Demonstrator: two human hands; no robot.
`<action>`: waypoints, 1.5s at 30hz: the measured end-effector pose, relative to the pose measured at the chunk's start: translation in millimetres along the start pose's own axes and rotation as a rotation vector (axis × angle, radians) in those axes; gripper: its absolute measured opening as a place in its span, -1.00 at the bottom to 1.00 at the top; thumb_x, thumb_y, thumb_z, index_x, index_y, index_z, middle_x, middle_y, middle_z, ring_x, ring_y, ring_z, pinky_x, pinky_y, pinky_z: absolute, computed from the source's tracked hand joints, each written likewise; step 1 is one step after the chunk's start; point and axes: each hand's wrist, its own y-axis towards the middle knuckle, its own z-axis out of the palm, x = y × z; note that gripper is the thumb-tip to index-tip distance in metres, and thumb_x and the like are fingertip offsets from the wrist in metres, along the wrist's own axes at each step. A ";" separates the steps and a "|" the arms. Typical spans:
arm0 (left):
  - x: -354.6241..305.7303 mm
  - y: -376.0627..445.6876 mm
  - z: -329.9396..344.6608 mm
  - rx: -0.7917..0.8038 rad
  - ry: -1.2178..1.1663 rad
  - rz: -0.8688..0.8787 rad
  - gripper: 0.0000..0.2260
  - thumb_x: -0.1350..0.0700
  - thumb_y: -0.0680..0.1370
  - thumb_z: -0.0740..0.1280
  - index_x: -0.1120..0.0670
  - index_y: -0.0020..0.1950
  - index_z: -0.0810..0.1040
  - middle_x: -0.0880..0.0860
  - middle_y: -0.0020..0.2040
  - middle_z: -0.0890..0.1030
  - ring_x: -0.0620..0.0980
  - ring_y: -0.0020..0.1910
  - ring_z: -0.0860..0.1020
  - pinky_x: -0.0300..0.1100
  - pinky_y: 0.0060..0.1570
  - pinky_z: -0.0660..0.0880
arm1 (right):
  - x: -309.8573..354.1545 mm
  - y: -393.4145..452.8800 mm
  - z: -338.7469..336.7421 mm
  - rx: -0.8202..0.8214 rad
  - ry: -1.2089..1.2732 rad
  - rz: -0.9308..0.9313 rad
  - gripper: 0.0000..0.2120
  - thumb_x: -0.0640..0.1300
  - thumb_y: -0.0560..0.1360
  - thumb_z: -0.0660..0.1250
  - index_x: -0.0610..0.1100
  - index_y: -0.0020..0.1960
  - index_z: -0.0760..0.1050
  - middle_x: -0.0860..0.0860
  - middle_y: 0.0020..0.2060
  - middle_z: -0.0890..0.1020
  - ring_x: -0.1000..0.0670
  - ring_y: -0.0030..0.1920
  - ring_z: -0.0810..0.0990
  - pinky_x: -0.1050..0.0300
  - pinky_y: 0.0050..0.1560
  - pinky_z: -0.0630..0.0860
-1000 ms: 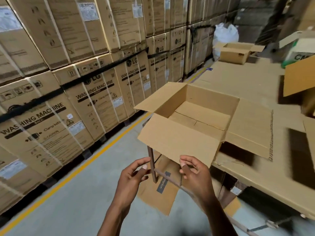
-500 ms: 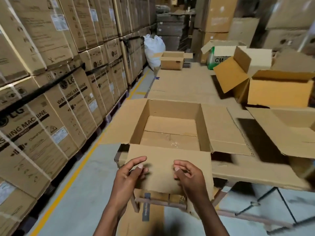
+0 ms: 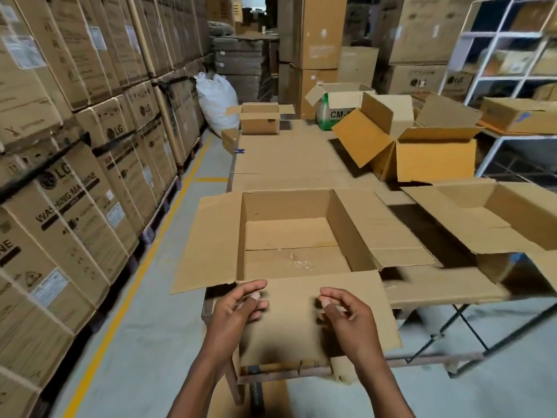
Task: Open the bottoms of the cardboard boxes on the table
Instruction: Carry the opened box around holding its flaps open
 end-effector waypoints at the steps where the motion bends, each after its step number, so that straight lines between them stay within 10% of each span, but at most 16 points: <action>1: -0.5 2.7 0.2 -0.004 -0.004 0.005 -0.77 0.20 0.65 0.26 0.04 0.22 0.65 0.12 0.05 0.71 0.09 0.09 0.67 -0.02 0.18 0.57 | 1.3 1.7 1.6 -0.002 -0.007 0.001 -0.82 -0.17 0.55 0.42 0.09 0.04 0.69 0.18 -0.03 0.72 0.01 0.05 0.69 -0.03 0.15 0.62; 16: 11.3 21.9 -29.5 -0.030 -0.052 0.017 -0.78 0.18 0.65 0.27 0.06 0.23 0.64 0.12 0.11 0.69 0.14 0.09 0.67 -0.01 0.17 0.59 | -3.4 13.3 61.7 0.038 -0.101 -0.013 -0.82 -0.11 0.57 0.39 0.13 0.07 0.66 0.28 -0.05 0.69 0.17 0.02 0.65 0.01 0.17 0.61; 29: -13.1 102.4 -247.9 -0.092 -0.035 0.053 -0.79 0.15 0.65 0.28 0.02 0.21 0.66 0.05 0.15 0.68 0.08 0.07 0.68 0.08 0.19 0.57 | 27.4 49.2 295.0 0.032 0.009 -0.046 -0.83 -0.19 0.55 0.40 0.06 0.03 0.68 0.08 -0.06 0.74 -0.16 -0.06 0.70 -0.05 0.05 0.63; 34: -33.0 156.4 -308.4 0.017 0.014 0.012 -0.71 0.01 0.53 0.30 0.00 0.21 0.66 0.01 0.19 0.67 0.06 0.08 0.68 0.10 0.21 0.53 | 44.1 68.0 341.9 -0.044 0.054 -0.019 -0.83 -0.25 0.57 0.38 -0.06 0.09 0.67 0.13 -0.08 0.73 -0.07 -0.06 0.71 0.32 -0.08 0.57; 39: -56.6 237.6 -292.3 0.210 0.044 0.031 -0.79 0.09 0.64 0.27 -0.05 0.18 0.67 0.05 0.13 0.68 0.01 0.06 0.68 -0.02 0.15 0.57 | 44.5 106.5 351.3 -0.221 0.027 0.014 -0.82 -0.23 0.56 0.40 0.01 0.06 0.68 0.10 -0.04 0.74 -0.08 -0.06 0.72 -0.07 0.08 0.65; 45: -69.7 331.8 -243.7 0.521 0.084 0.097 -0.79 0.07 0.62 0.29 -0.04 0.20 0.65 0.04 0.19 0.66 0.05 0.08 0.68 0.03 0.16 0.56 | 40.4 170.6 355.7 -0.496 0.072 0.003 -0.82 -0.21 0.56 0.40 0.04 0.05 0.68 0.15 -0.05 0.72 0.05 -0.12 0.71 0.25 -0.22 0.58</action>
